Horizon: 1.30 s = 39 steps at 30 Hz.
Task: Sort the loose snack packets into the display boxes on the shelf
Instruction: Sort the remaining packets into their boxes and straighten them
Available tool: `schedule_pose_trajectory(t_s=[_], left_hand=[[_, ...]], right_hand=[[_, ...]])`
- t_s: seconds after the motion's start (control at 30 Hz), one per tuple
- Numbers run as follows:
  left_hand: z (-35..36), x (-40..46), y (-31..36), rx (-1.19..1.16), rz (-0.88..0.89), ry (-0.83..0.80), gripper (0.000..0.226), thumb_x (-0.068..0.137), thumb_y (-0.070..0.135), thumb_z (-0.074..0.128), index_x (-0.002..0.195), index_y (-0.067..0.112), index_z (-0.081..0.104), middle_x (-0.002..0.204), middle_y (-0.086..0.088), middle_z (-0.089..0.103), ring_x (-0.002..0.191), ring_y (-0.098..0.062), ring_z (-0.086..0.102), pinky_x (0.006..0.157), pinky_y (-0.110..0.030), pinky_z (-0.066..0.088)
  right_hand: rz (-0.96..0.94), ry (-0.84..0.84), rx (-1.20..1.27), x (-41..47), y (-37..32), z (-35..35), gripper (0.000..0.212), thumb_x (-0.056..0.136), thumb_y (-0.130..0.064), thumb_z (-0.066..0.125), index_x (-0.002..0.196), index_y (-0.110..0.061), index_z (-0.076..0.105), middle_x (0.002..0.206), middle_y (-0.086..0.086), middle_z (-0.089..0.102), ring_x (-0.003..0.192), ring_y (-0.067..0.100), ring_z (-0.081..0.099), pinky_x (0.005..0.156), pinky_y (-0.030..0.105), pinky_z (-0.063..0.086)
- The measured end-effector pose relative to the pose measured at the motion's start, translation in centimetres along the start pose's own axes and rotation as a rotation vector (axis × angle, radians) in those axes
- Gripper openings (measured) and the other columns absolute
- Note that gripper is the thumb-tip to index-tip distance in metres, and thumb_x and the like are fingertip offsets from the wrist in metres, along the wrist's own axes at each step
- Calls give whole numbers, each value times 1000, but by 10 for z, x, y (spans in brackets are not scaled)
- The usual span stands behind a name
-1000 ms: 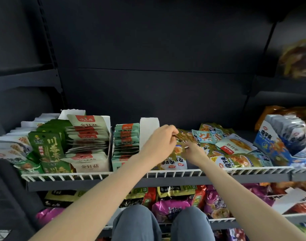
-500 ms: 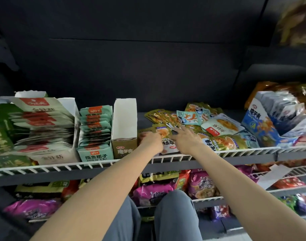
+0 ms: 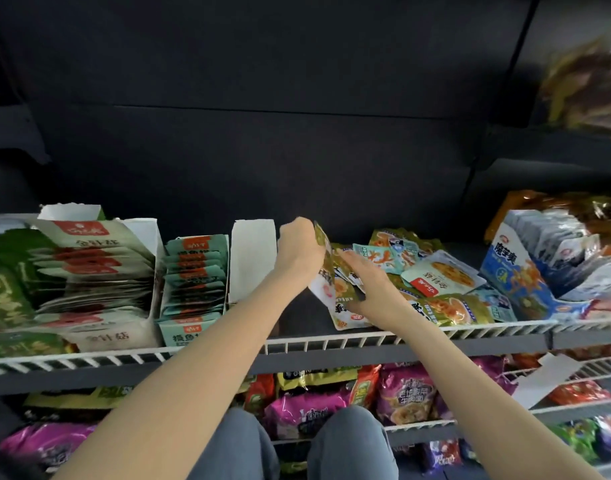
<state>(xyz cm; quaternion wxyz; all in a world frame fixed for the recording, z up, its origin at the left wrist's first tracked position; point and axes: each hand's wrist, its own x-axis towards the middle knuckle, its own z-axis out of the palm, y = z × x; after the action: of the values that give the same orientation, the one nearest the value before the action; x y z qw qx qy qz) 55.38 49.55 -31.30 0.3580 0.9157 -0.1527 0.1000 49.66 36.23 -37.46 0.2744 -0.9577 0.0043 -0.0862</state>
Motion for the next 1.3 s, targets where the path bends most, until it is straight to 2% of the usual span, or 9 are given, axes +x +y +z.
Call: schedule_pose_trajectory(t_s=[0.07, 0.2, 0.3, 0.5, 0.63, 0.83, 0.97, 1.1, 1.3], left_hand=[[-16, 6, -7, -202, -99, -13, 11, 85, 7, 59, 77, 1, 57, 69, -12, 53, 66, -22, 60, 42, -17, 41], [-44, 1, -25, -594, -367, -36, 25, 80, 5, 67, 104, -2, 61, 91, -16, 67, 71, -19, 68, 53, -25, 56], [-70, -11, -42, -738, -341, -59, 10, 88, 3, 58, 85, -3, 65, 74, -13, 71, 61, -17, 70, 53, -23, 57], [-110, -33, -84, -102, 19, 67, 23, 94, 9, 49, 106, 17, 67, 109, -2, 66, 91, -11, 59, 80, -20, 46], [-116, -44, -96, -18, 192, -46, 25, 88, 12, 61, 111, 21, 63, 111, 3, 62, 97, -6, 54, 86, -20, 42], [-110, -49, -100, -26, 397, 100, 34, 85, 18, 65, 118, 21, 56, 109, 10, 54, 100, -1, 52, 91, -19, 42], [-112, -51, -99, 159, 448, -6, 14, 91, 25, 58, 103, 23, 64, 98, 7, 64, 92, -6, 58, 84, -21, 45], [-110, -55, -100, 456, 509, -47, 24, 96, 32, 48, 111, 24, 64, 105, 2, 61, 104, -15, 50, 82, -24, 32], [-100, -54, -99, 632, 445, -211, 31, 92, 40, 44, 112, 32, 65, 109, 3, 60, 109, -16, 43, 95, -36, 28]], right_hand=[[-80, 65, 24, -3, -17, -1, 84, 82, -11, 70, 148, -28, 21, 154, -2, 22, 141, 18, 21, 116, 38, 24], [-258, 340, -14, 4, -45, 2, 50, 85, -4, 63, 130, -25, 55, 129, -1, 56, 116, 19, 52, 98, 36, 45], [-288, 389, 71, 7, -75, 4, 29, 92, -6, 55, 115, -18, 67, 112, 4, 68, 102, 24, 63, 86, 35, 51], [-153, 205, 234, 13, -112, 19, 26, 95, -22, 53, 112, -9, 68, 107, 8, 71, 98, 23, 64, 86, 37, 50], [-112, 131, 205, 12, -115, 22, 27, 95, -26, 53, 103, -7, 70, 99, 10, 72, 92, 24, 65, 81, 38, 51], [-96, 58, 29, 15, -115, 16, 24, 95, -16, 50, 111, -13, 67, 100, 8, 71, 85, 26, 64, 75, 38, 51], [-149, -40, 30, 10, -115, 20, 17, 94, -18, 56, 101, -10, 69, 80, 4, 67, 61, 13, 56, 56, 19, 42], [-193, 98, 144, 8, -111, 24, 13, 88, -13, 62, 99, -15, 69, 93, -1, 70, 84, 8, 61, 77, 23, 48], [-162, -95, 60, 1, -93, 17, 44, 87, 5, 44, 120, -17, 61, 109, -3, 69, 105, 7, 61, 94, 21, 45]])
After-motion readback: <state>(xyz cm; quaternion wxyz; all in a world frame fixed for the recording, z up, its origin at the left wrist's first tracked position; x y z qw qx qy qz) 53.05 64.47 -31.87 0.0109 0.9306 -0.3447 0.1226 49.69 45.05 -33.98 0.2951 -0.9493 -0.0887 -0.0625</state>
